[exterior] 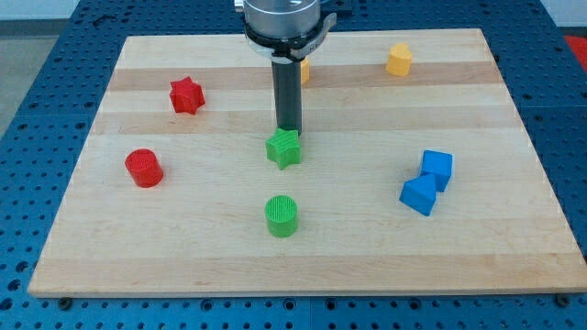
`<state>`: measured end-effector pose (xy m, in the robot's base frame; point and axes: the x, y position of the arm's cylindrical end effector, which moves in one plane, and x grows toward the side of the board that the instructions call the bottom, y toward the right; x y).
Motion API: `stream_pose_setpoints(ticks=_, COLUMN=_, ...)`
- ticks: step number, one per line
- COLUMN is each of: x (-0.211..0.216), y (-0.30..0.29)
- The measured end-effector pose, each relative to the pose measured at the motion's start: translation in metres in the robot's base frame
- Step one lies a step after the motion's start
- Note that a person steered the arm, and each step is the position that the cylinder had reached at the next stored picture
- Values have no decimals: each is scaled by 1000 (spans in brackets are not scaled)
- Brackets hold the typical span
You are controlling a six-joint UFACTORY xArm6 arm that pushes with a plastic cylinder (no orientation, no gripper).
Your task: Nudge the green star a bit right
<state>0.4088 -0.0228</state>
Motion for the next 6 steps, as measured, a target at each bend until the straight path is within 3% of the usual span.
stream_pose_setpoints(ticks=2, x=19, y=-15)
stream_pose_setpoints(ticks=4, x=-2, y=-32)
stream_pose_setpoints(ticks=6, x=39, y=-47)
